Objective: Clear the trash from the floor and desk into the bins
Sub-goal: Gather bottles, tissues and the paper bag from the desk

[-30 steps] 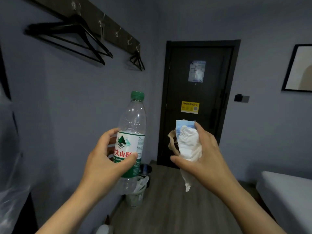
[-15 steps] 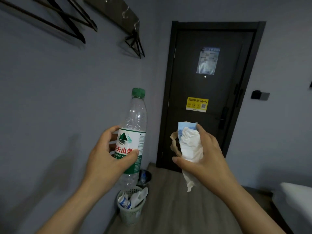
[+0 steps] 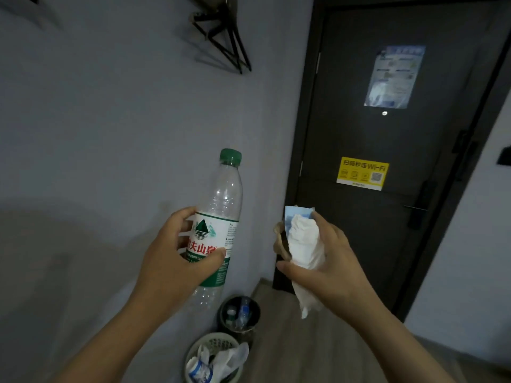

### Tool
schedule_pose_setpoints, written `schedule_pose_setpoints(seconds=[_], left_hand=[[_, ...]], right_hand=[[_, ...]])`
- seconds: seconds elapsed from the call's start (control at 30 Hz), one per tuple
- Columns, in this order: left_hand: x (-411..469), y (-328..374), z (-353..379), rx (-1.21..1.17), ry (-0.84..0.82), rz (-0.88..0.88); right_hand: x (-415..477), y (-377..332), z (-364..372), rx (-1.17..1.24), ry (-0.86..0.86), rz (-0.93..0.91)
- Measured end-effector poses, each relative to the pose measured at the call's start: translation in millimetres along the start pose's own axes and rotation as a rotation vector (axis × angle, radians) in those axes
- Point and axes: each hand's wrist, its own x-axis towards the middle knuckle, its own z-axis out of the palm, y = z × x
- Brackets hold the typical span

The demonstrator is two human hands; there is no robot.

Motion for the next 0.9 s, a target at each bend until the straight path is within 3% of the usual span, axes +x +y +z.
schedule_pose_setpoints(seconds=[0.27, 0.53, 0.9], left_hand=[[81.7, -88.2, 63.9, 0.05, 0.024, -0.134], [152.8, -228.4, 108.5, 0.057, -0.011, -0.312], [171.7, -422.2, 155.5, 0.147, -0.113, -0.688]], right_hand=[[113.4, 85.0, 62.6, 0.007, -0.154, 0.035], [203.7, 168.8, 183.6, -0.002, -0.306, 0.158], [235.0, 308.6, 357.3, -0.093, -0.626, 0.333]])
